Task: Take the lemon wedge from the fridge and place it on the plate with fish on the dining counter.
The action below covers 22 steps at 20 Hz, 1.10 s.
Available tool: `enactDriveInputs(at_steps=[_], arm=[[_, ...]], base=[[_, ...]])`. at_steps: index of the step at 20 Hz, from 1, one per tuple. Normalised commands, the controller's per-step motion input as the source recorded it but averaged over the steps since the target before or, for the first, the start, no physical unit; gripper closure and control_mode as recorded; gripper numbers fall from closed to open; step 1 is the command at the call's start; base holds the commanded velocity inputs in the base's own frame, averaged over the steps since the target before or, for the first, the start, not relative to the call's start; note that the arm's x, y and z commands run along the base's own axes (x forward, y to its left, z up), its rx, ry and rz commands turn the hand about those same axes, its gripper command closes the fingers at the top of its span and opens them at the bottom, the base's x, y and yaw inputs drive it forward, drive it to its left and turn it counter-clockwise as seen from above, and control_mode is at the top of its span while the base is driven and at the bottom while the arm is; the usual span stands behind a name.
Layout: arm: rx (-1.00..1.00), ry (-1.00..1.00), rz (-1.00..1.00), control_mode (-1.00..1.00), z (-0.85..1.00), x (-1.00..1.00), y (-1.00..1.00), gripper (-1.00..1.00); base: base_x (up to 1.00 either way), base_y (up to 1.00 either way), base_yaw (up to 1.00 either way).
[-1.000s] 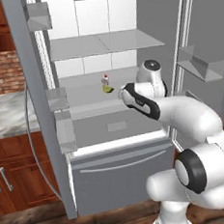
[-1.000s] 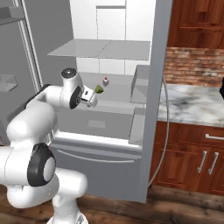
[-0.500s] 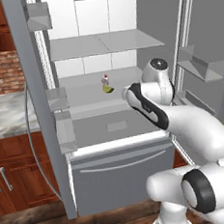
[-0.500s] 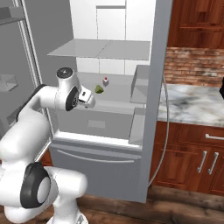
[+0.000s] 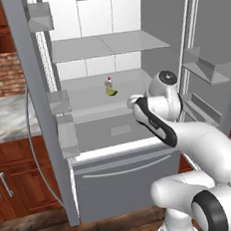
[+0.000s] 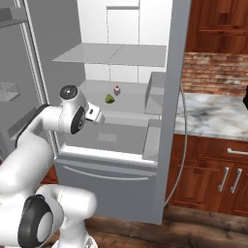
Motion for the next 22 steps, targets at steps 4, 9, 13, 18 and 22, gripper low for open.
enactDriveInputs(at_steps=[4,9,13,18,22], arm=[[0.00,0.00,0.00,-1.00,0.00,0.00,0.00,-1.00],[0.00,0.00,0.00,-1.00,0.00,0.03,0.02,-1.00],[0.00,0.00,0.00,1.00,0.00,0.00,0.00,-1.00],[0.00,0.00,0.00,1.00,0.00,0.00,0.00,-1.00],[0.00,0.00,0.00,1.00,0.00,0.00,0.00,-1.00]], base=[[0.00,0.00,0.00],[0.00,0.00,0.00],[0.34,0.06,0.00],[0.58,0.00,0.00],[0.50,0.00,0.00]])
